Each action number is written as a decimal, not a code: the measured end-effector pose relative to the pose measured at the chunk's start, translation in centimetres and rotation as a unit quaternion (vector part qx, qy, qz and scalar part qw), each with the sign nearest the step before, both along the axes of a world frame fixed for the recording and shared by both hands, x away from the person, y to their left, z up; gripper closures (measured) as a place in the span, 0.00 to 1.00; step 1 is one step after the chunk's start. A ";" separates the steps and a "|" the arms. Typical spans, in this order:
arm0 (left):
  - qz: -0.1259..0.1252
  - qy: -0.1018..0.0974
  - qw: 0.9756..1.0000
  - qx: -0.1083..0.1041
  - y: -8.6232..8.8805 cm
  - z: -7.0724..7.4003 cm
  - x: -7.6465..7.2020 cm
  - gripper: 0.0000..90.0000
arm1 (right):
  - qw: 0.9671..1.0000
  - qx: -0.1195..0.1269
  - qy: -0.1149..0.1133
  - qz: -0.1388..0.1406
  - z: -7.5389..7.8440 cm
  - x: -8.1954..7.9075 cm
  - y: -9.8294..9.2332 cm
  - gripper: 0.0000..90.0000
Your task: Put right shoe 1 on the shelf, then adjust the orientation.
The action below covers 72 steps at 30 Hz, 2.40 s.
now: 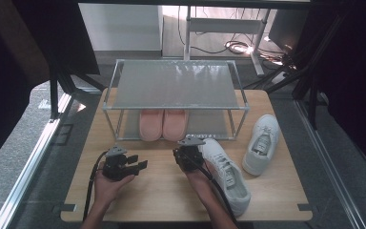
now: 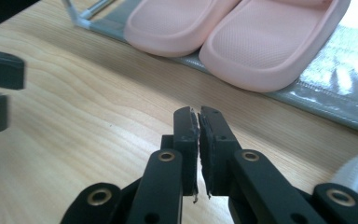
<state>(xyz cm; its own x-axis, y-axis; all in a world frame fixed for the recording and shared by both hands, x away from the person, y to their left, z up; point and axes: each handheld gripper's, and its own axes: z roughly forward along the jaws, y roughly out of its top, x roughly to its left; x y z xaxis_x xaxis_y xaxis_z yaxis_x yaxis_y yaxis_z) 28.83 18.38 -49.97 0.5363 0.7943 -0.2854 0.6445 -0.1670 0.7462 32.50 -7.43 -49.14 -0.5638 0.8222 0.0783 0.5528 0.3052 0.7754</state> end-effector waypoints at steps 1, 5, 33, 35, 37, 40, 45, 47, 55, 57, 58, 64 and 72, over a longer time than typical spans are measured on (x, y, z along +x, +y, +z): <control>0.000 0.000 1.000 -0.001 0.0 0.0 0.0 0.54 | 1.000 -0.001 -0.003 0.004 0.2 -0.2 -0.2 0.93; 0.000 0.000 1.000 -0.004 0.0 0.1 -0.1 0.54 | 1.000 0.001 -0.007 0.016 1.1 -1.1 -0.7 0.90; -0.004 0.003 1.000 -0.001 -0.4 -0.1 -0.1 0.54 | 0.998 0.021 -0.008 0.057 3.9 -7.4 -7.3 0.99; -0.004 0.003 1.000 0.000 -0.4 -0.1 -0.1 0.54 | 0.998 0.022 -0.005 0.052 3.7 -7.7 -8.0 0.99; -0.004 0.004 1.000 0.001 -0.4 -0.1 0.0 0.54 | 0.999 0.019 -0.003 0.047 3.5 -8.0 -8.7 0.99; -0.005 0.004 1.000 0.000 -0.5 -0.2 -0.1 0.54 | 0.999 0.014 -0.005 0.042 3.6 -8.5 -9.4 0.99; -0.004 0.004 1.000 0.001 -0.4 -0.1 0.0 0.54 | 0.999 0.008 -0.011 0.031 3.9 -9.5 -10.7 0.99; -0.004 0.005 1.000 0.002 -0.5 -0.2 0.0 0.54 | 1.000 0.007 -0.012 0.027 4.0 -10.1 -11.4 0.99; -0.006 0.006 1.000 0.002 -0.6 -0.2 0.0 0.54 | 1.000 0.006 -0.002 0.018 3.5 -12.1 -13.7 0.99; -0.006 0.006 1.000 0.001 -0.6 -0.2 0.0 0.54 | 1.000 0.003 0.002 0.016 3.3 -12.4 -14.2 0.99; -0.006 0.006 1.000 0.001 -0.6 -0.2 0.0 0.54 | 1.000 0.003 0.004 0.017 3.2 -12.5 -14.4 0.99; -0.006 0.006 1.000 0.002 -0.6 -0.2 0.0 0.54 | 1.000 -0.003 0.013 0.020 2.8 -13.5 -15.0 0.99; -0.007 0.008 1.000 0.002 -0.8 -0.3 0.0 0.54 | 1.000 -0.005 0.019 0.022 2.5 -13.9 -15.4 1.00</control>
<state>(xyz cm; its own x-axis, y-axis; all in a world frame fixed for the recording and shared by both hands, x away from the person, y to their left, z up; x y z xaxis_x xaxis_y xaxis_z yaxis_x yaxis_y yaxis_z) 28.82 17.56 -50.27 0.5435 0.7878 -0.2898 0.6532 -0.1800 0.7355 18.57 -22.78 -46.62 -0.5958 0.7978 0.0922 0.5674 0.3369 0.7514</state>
